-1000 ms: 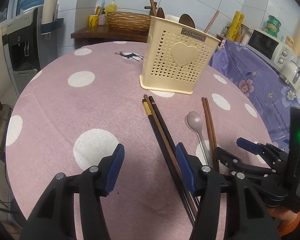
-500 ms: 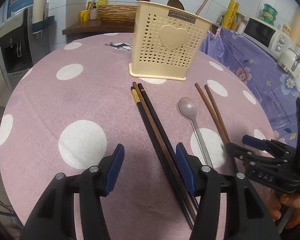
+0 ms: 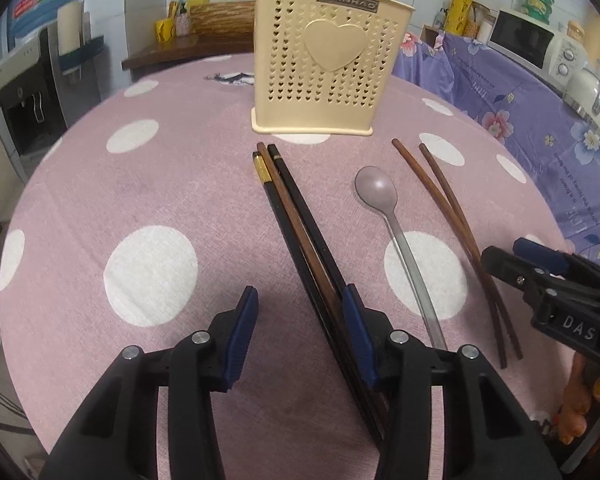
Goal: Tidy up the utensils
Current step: 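Grasp a gold-banded black chopstick with the left tool while the right tool grasps a brown chopstick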
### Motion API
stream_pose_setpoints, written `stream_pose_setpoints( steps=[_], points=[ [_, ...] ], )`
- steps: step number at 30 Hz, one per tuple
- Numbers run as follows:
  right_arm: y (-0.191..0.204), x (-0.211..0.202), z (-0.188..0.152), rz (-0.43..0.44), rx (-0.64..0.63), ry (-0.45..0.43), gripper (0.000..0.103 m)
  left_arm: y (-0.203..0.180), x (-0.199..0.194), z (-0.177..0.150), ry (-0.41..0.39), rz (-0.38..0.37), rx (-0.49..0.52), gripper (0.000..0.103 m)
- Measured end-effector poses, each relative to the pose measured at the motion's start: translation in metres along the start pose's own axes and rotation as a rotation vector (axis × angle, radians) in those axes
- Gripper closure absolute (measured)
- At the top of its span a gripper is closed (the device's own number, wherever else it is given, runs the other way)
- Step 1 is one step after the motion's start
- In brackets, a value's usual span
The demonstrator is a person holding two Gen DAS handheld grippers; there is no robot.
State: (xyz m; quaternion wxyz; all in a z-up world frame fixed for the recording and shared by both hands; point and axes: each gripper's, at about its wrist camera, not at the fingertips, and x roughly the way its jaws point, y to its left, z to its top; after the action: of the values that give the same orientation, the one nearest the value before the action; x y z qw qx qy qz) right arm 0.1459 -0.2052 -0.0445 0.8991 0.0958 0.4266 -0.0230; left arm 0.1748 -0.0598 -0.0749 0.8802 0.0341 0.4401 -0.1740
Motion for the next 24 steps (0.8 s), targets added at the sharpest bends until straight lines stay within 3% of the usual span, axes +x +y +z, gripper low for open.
stream_pose_setpoints(
  steps=[5,8,10,12,14,16,19,24],
  points=[
    [0.002,-0.001,0.000,-0.016,-0.010,-0.010,0.040,0.005,-0.004,-0.001,0.000,0.019,0.018,0.059],
    [0.000,-0.003,0.000,-0.025,-0.015,-0.014,0.040,0.021,-0.009,-0.002,0.003,0.109,0.026,0.061],
    [-0.002,-0.004,0.000,-0.023,-0.016,-0.015,0.040,0.036,-0.014,0.000,0.006,0.058,-0.022,0.061],
    [-0.003,-0.003,0.002,-0.036,-0.022,-0.019,0.040,0.044,-0.018,0.003,-0.016,0.094,-0.048,0.061],
    [-0.005,-0.001,0.004,-0.037,-0.012,-0.017,0.040,0.043,-0.021,0.007,-0.044,0.064,-0.065,0.061],
    [-0.006,0.001,0.005,-0.026,-0.001,-0.014,0.040,0.031,-0.018,0.010,-0.040,0.026,-0.046,0.061],
    [-0.004,-0.001,0.004,-0.024,-0.003,-0.017,0.040,0.010,-0.005,0.009,-0.016,0.055,0.020,0.061],
    [-0.006,-0.003,0.003,-0.039,-0.006,-0.025,0.040,0.006,0.000,0.008,-0.009,0.052,-0.007,0.061]
  ],
)
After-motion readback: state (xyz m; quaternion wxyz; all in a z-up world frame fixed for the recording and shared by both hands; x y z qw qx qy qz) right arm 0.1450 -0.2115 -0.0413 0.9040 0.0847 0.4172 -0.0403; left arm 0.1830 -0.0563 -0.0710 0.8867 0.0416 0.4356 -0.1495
